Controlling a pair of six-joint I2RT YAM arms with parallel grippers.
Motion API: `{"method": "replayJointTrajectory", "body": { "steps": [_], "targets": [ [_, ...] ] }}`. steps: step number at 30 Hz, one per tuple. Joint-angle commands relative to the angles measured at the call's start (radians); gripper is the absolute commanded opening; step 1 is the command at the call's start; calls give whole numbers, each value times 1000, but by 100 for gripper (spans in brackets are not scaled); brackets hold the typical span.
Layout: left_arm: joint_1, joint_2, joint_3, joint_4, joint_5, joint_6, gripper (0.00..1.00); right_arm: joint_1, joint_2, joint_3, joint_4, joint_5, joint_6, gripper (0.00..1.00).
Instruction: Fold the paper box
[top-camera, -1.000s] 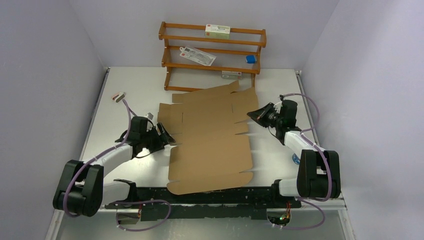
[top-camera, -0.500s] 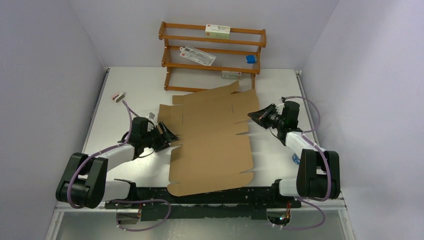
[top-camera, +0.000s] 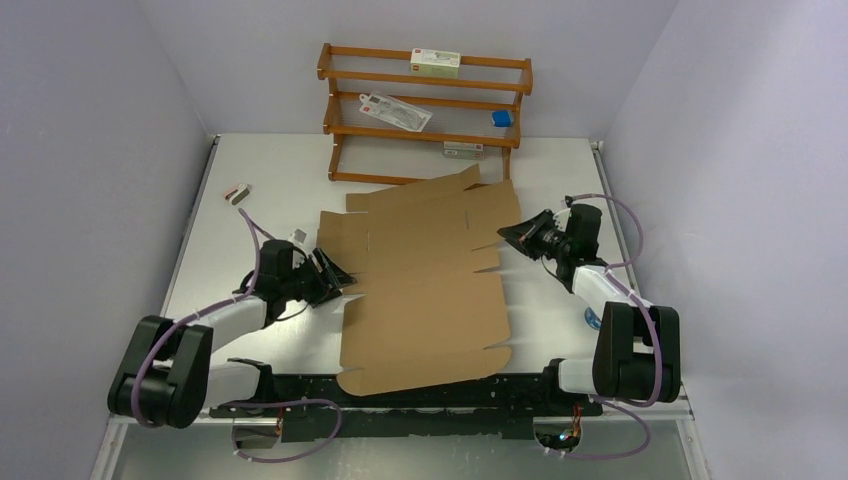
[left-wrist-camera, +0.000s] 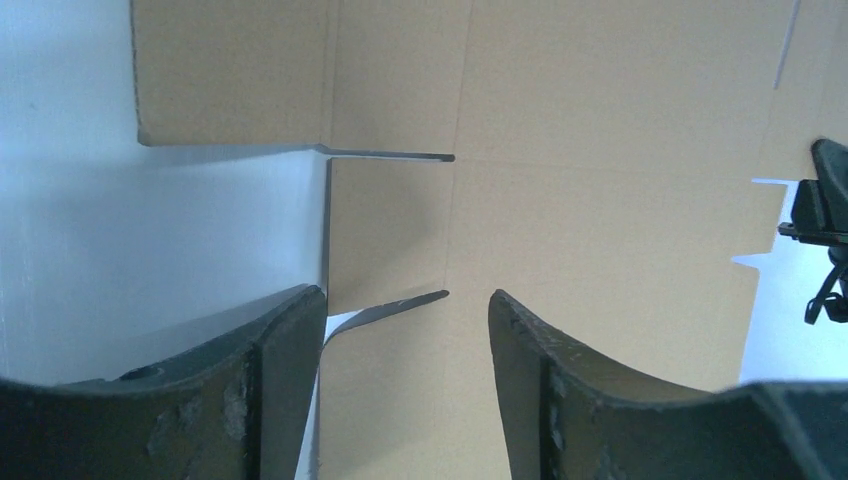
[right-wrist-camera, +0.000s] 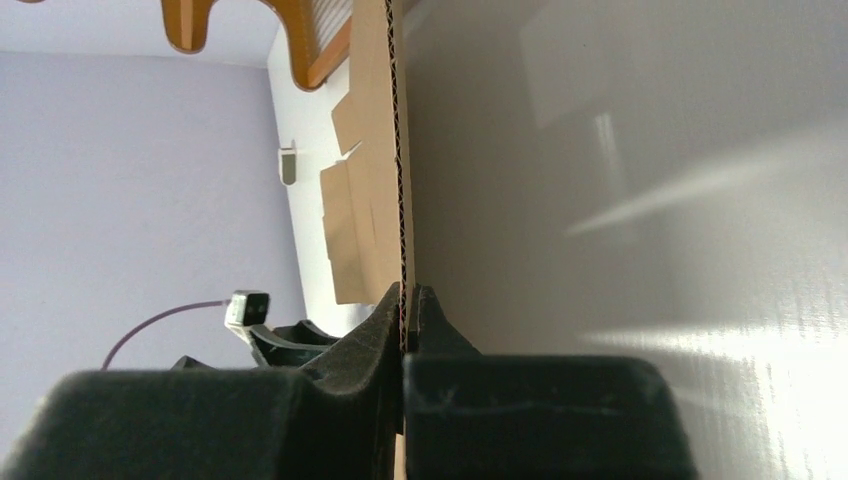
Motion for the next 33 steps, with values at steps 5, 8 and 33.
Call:
{"method": "replayJointTrajectory", "body": {
  "steps": [5, 8, 33],
  "targets": [
    [1, -121, 35, -80, -9, 25, 59, -4, -29, -33, -69, 29, -101, 0],
    [-6, -128, 35, -79, -7, 28, 57, -4, -29, -52, -64, 33, -114, 0],
    [-390, -24, 267, -344, -509, 229, 35, 97, -26, -44, -139, 161, -244, 0]
  ]
}}
